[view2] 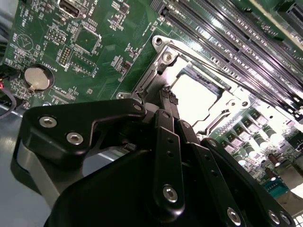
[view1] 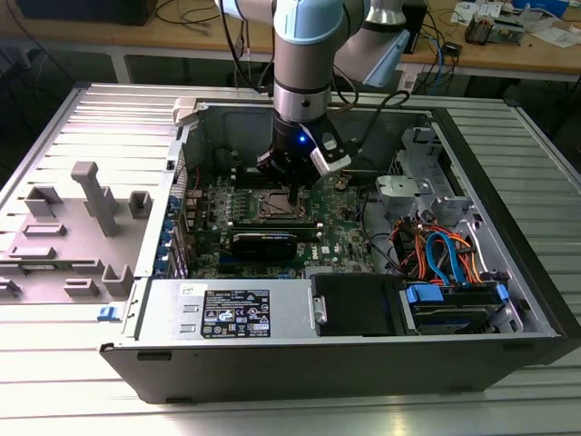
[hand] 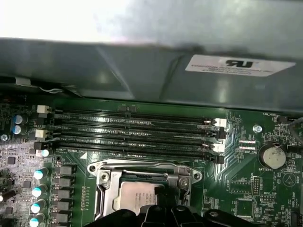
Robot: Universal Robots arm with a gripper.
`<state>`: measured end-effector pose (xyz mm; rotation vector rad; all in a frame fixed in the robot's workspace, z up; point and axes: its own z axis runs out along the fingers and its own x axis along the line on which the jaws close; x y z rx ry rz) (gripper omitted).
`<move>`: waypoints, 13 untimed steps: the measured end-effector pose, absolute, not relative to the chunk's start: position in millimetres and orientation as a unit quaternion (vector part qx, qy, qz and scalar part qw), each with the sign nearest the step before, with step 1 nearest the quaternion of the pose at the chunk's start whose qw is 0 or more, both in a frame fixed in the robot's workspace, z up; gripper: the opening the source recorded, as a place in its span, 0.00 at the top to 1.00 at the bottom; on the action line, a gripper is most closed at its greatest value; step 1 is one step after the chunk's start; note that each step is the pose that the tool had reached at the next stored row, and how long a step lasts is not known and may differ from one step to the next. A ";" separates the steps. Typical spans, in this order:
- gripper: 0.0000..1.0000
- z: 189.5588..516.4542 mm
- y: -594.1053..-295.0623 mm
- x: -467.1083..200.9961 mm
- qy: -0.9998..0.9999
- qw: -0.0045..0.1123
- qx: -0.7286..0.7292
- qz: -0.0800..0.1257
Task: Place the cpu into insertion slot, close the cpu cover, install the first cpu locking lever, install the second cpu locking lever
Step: 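Install the second cpu locking lever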
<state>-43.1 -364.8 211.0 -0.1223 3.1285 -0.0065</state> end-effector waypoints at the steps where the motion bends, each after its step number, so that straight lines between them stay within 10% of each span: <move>1: 0.89 212.2 -364.8 -43.1 0.999 0.005 -0.039 -0.002; 13: 0.89 220.7 -367.5 -43.1 0.999 0.005 -0.039 -0.006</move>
